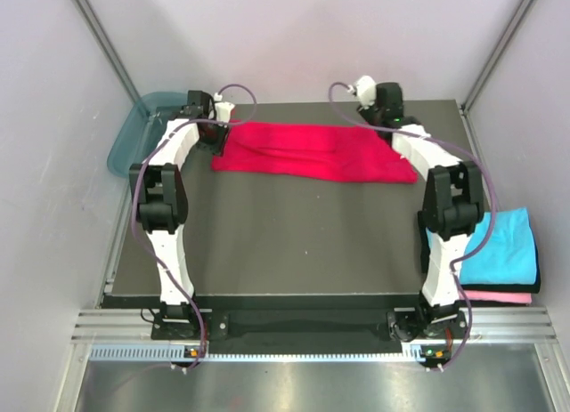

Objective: Fold and stack the t-shirts
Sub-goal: Fold the tshirt

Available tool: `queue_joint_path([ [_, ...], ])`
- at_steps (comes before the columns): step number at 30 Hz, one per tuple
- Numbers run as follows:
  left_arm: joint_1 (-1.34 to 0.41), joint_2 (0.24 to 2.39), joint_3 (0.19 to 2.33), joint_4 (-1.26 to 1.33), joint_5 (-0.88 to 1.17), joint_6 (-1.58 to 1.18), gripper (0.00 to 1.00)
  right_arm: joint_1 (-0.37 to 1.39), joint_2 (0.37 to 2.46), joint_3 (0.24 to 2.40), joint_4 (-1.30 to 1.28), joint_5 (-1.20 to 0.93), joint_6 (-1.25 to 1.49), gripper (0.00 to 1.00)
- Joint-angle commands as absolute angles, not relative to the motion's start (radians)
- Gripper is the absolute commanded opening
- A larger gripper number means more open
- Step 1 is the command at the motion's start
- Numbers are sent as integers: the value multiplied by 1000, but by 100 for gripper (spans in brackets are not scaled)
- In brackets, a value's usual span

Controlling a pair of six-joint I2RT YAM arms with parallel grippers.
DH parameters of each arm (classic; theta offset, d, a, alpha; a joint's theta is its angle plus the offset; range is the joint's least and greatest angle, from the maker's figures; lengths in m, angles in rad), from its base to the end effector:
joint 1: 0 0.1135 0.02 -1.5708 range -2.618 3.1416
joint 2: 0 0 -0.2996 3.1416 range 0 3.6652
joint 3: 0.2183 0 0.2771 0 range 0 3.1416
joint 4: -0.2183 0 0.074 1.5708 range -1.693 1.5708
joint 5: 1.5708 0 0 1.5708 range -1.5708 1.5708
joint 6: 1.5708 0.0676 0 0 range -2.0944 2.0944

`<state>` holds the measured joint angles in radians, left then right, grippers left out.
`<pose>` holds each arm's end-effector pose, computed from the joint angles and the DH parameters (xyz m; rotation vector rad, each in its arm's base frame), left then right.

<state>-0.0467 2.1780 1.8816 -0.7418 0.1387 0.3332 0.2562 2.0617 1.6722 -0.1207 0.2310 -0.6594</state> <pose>0.5377 -0.0345 0.2165 0.5381 2.5385 -0.0774 0.5421 0.1260 0.2622 -0.7991 1.9448 -0.4847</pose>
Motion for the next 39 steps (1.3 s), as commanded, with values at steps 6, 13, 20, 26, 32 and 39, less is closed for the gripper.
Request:
queue_joint_path([
  [6, -43, 2180, 1931, -787, 155, 411, 38, 153, 2048, 1756, -463, 85, -417, 47],
  [13, -43, 2215, 1965, -807, 104, 410, 41, 104, 2037, 1744, -592, 26, -382, 48],
  [20, -38, 2256, 1953, -808, 45, 371, 41, 35, 2000, 1698, -635, 3, -388, 51],
  [26, -34, 2306, 1970, -801, 28, 357, 38, 8, 2020, 1729, -724, -37, -393, 52],
  [32, -23, 2327, 1967, -798, 44, 347, 0, -38, 2048, 1741, -798, -113, -391, 53],
  [39, -12, 2290, 1904, -799, 84, 339, 0, -57, 2074, 1730, -857, -155, -391, 54],
])
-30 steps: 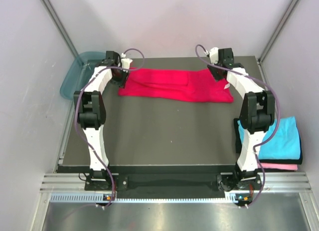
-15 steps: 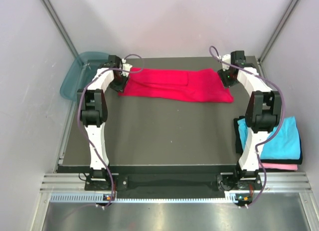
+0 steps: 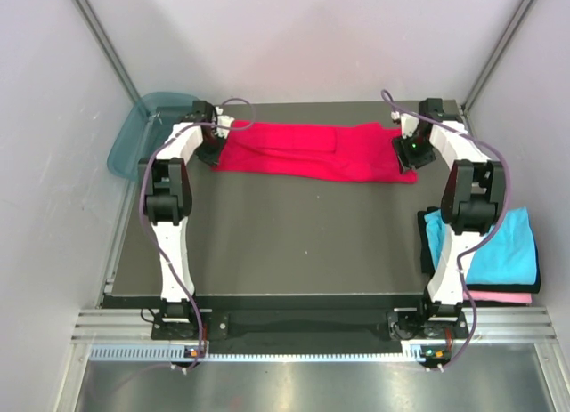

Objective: Fold and stack the t-shirts
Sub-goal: Fold the tshirt

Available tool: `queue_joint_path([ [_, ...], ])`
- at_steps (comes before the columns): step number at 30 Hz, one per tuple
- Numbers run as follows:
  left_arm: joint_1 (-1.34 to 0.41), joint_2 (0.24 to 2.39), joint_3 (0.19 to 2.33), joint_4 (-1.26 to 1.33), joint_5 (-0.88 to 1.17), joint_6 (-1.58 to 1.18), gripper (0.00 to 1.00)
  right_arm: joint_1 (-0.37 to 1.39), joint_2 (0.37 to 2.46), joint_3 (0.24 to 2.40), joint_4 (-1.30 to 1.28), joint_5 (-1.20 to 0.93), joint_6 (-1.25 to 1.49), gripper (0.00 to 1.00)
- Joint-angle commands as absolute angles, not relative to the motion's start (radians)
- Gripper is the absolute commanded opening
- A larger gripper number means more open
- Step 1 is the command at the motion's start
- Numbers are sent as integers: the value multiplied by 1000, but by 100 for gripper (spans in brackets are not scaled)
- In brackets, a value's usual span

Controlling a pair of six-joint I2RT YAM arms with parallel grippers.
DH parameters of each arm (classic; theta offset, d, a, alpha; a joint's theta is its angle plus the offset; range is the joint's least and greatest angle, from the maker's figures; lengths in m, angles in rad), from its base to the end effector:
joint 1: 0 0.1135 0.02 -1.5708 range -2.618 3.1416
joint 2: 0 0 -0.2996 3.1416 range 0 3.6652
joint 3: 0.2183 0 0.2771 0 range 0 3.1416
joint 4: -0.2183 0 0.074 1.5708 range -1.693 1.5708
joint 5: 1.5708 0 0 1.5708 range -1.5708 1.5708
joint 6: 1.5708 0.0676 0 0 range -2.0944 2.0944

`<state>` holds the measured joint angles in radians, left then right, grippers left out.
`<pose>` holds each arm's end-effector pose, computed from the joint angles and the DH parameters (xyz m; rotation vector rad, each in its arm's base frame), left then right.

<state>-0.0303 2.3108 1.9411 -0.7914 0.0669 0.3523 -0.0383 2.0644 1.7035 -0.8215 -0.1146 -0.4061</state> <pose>0.5519 -0.0213 0.1632 0.5371 2.6734 0.0007 0.4896 -0.0110 0.2073 -0.5310 2.6860 0.0345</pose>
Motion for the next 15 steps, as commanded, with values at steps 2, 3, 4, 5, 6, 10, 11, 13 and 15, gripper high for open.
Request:
queue_joint_path([
  [2, -9, 2267, 1885, -804, 87, 344, 0, -63, 2083, 1732, -861, -152, -387, 54],
  [3, -8, 2255, 1861, -802, 87, 345, 0, -66, 2091, 1732, -862, -150, -388, 54],
  [4, -8, 2241, 1849, -801, 92, 345, 0, -67, 2092, 1732, -859, -147, -387, 54],
  [5, -6, 2221, 1836, -801, 94, 344, 0, -72, 2094, 1732, -862, -144, -390, 54],
  [6, -6, 2212, 1813, -802, 98, 344, 0, -74, 2101, 1735, -864, -143, -391, 53],
  [10, -8, 2168, 1758, -802, 106, 342, 0, -84, 2138, 1752, -882, -137, -394, 47],
  [11, -8, 2154, 1749, -805, 107, 342, 0, -87, 2149, 1755, -887, -140, -394, 44],
  [13, -6, 2143, 1724, -805, 109, 344, 0, -89, 2169, 1766, -893, -141, -394, 40],
  [15, -6, 2125, 1698, -810, 113, 342, 0, -92, 2183, 1769, -890, -143, -396, 33],
])
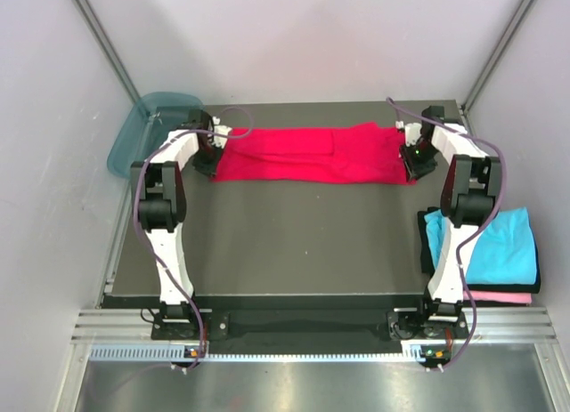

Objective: Fold and stack the t-shirts
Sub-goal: Fold the tshirt

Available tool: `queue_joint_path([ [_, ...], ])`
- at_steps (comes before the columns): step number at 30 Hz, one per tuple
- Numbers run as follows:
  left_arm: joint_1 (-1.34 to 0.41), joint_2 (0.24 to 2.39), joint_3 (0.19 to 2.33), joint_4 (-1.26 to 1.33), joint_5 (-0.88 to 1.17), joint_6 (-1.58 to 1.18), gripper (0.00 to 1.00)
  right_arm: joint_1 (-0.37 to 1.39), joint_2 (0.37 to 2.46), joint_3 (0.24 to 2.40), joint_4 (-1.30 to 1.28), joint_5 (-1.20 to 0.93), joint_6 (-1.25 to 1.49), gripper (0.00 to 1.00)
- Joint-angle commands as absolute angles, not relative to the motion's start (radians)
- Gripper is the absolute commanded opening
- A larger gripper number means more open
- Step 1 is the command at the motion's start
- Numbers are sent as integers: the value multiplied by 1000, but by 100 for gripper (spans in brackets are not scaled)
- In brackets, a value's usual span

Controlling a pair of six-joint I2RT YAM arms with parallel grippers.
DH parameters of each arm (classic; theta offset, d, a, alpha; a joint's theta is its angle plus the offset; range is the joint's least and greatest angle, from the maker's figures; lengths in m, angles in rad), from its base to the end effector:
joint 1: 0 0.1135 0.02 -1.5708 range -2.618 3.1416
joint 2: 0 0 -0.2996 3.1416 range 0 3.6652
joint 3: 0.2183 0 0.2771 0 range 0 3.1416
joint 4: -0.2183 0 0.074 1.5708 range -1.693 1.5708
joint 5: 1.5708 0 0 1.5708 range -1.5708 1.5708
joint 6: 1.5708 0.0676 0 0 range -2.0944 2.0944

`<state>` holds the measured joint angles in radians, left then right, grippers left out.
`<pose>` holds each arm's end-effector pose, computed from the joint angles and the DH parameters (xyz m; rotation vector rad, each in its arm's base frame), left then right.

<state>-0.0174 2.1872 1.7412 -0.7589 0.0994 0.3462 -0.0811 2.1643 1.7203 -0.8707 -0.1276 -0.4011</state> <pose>0.5135 -0.0156 0.1635 0.5248 2.7141 -0.0520 0.4924 -0.0314 0.1634 -0.4791 2.8212 0.0895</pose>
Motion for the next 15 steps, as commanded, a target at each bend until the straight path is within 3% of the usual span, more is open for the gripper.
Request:
queue_joint_path([
  [1, -6, 2112, 1689, -811, 115, 344, 0, -92, 2189, 1773, -890, -143, -396, 31],
  [5, -8, 2074, 1628, -818, 121, 347, 0, -100, 2204, 1790, -888, -138, -399, 17],
  [15, -8, 1936, 1425, -831, 132, 357, 0, -103, 2192, 1752, -905, -129, -414, 15],
])
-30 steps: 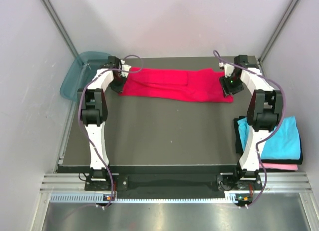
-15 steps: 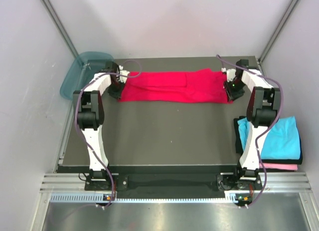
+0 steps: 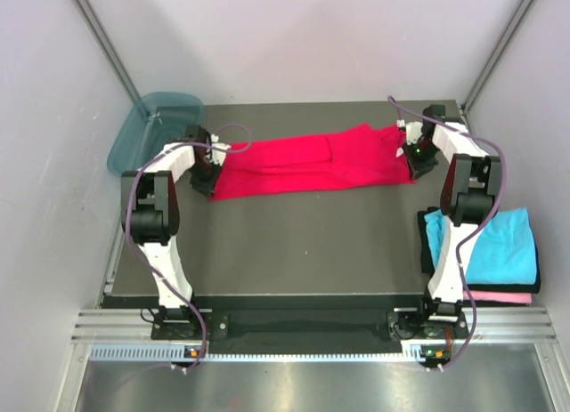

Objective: Fold and stack the t-shirts
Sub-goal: Fold the tshirt

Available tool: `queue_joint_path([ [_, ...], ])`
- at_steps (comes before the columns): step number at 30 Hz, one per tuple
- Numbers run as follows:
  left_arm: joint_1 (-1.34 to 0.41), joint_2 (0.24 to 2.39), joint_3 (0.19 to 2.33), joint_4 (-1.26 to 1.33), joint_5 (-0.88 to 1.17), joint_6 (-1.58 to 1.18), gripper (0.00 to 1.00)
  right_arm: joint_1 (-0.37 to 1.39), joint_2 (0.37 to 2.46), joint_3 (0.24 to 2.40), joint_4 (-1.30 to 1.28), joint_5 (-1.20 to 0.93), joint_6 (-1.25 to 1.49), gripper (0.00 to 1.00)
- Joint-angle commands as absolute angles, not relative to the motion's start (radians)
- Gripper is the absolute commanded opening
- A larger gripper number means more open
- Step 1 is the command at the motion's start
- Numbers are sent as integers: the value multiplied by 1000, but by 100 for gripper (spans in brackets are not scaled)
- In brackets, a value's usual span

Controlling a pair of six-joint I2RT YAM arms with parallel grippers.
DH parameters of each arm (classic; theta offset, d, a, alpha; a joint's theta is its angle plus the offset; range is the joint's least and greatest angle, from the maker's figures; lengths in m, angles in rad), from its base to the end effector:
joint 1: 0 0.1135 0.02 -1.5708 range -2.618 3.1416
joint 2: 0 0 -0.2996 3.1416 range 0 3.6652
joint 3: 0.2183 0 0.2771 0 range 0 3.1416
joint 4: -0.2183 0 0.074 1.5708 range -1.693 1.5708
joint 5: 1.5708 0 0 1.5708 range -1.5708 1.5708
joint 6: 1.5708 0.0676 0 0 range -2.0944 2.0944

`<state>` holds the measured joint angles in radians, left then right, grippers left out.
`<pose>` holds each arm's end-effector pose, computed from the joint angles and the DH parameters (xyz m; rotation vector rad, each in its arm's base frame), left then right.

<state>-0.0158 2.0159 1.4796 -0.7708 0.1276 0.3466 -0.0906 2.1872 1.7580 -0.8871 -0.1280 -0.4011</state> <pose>0.4488 -0.0157 0.1611 0.5390 2.8073 -0.1177 0.4984 -0.0366 0.1635 -0.4658 2.8246 0.0888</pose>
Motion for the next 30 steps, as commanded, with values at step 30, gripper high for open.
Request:
queue_joint_path([
  [30, -213, 2275, 2023, -931, 209, 459, 30, -54, 2057, 1813, -818, -68, -489, 40],
])
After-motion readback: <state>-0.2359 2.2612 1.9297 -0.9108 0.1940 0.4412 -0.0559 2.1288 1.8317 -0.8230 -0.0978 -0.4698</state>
